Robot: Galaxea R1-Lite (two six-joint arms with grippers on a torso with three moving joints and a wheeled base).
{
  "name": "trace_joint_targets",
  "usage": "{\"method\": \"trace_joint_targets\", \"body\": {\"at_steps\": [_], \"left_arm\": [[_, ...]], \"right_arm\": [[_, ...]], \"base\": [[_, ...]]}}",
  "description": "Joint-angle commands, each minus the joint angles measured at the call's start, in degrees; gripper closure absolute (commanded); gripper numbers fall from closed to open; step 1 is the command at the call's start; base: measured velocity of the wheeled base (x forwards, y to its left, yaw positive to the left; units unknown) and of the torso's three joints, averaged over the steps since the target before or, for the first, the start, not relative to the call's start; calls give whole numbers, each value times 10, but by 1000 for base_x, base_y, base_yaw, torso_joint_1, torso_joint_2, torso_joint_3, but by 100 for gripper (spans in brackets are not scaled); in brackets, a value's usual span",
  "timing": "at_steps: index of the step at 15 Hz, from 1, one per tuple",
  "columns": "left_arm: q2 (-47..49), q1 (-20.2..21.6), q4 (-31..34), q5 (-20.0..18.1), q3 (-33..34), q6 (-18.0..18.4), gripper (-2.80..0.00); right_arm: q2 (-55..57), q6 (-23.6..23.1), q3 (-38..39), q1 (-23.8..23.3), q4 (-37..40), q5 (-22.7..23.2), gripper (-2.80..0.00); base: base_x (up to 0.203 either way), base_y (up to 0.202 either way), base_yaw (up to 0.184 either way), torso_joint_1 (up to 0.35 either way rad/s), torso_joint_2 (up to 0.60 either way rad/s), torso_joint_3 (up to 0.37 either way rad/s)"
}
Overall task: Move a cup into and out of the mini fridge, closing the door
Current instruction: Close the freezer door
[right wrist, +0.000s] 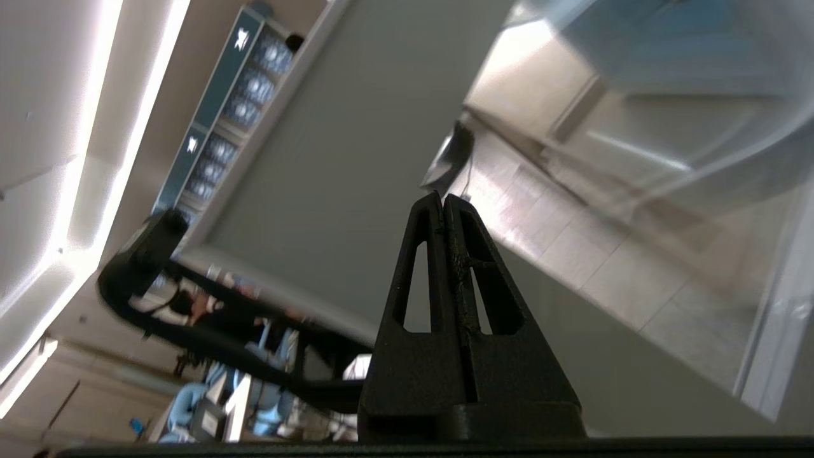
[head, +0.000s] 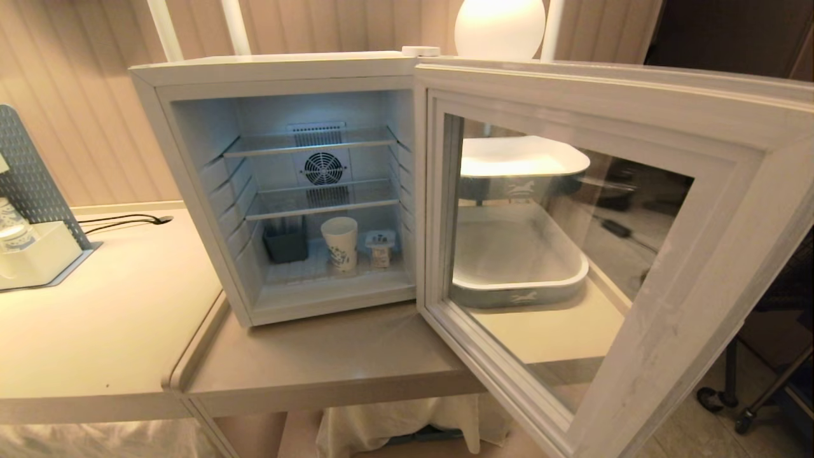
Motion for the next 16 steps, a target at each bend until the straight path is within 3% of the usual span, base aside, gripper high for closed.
{"method": "trace_joint_targets", "body": {"at_steps": [1, 5, 11, 16], "left_arm": [[0, 0, -1, 0, 1, 0, 0], [0, 0, 0, 0, 1, 0, 0], [0, 0, 0, 0, 1, 0, 0], [0, 0, 0, 0, 1, 0, 0]], "right_arm": [[-122, 12, 55, 11, -4, 5, 0], [-210, 104, 79, 85, -4, 5, 0], [-57, 87, 16, 111, -4, 5, 0], [90, 75, -25, 245, -4, 5, 0]], "base": [[0, 0, 0, 0, 0, 0], [0, 0, 0, 0, 0, 0], [0, 0, 0, 0, 0, 0], [0, 0, 0, 0, 0, 0]]}}
